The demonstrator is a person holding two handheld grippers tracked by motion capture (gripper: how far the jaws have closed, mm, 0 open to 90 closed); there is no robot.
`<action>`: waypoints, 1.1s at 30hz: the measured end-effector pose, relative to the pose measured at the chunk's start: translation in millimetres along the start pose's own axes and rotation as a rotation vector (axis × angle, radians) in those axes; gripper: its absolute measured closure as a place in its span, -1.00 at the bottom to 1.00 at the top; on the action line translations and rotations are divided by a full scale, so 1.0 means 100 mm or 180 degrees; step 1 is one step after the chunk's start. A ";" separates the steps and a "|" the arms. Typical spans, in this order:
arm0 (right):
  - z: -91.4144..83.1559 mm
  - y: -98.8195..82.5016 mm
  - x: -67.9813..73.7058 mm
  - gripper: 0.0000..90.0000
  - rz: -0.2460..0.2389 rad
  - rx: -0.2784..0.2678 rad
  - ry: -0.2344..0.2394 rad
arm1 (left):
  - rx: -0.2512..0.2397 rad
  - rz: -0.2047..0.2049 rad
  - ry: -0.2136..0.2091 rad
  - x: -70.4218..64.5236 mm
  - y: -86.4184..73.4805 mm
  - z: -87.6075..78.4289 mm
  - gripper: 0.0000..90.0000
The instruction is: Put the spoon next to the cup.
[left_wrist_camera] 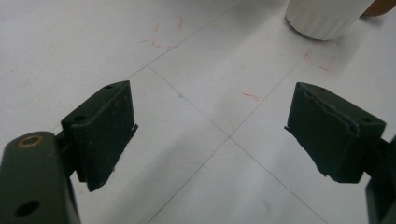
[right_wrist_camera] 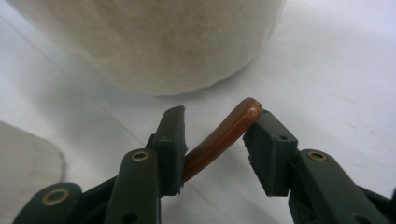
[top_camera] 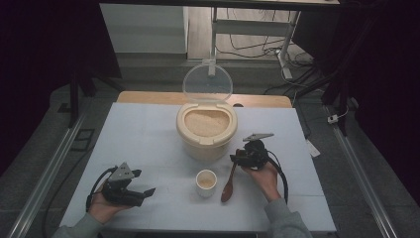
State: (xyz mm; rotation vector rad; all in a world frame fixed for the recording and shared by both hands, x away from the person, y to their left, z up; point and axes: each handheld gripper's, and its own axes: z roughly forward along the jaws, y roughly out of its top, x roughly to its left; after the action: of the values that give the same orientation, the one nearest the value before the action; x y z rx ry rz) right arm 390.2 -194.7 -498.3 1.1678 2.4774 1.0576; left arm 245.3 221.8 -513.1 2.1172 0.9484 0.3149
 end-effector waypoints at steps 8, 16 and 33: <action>0.08 -0.05 0.00 0.21 0.0043 0.0044 -0.0196 | 0.0001 0.0007 0.0002 0.00 0.00 0.00 -0.66; 0.10 -0.06 0.01 0.01 0.0043 0.0017 -0.0319 | 0.0009 0.0015 0.0004 0.00 0.00 0.00 -0.66; -0.53 -0.26 0.10 -0.05 -0.0466 -0.0545 0.0008 | -0.0032 -0.0002 0.0034 0.00 0.00 -0.01 -0.66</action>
State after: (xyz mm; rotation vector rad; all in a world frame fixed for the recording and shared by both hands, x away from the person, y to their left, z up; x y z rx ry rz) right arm 343.5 -226.3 -476.7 0.9212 2.3770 1.2016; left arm 244.9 222.5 -512.7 2.1080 0.9517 0.3302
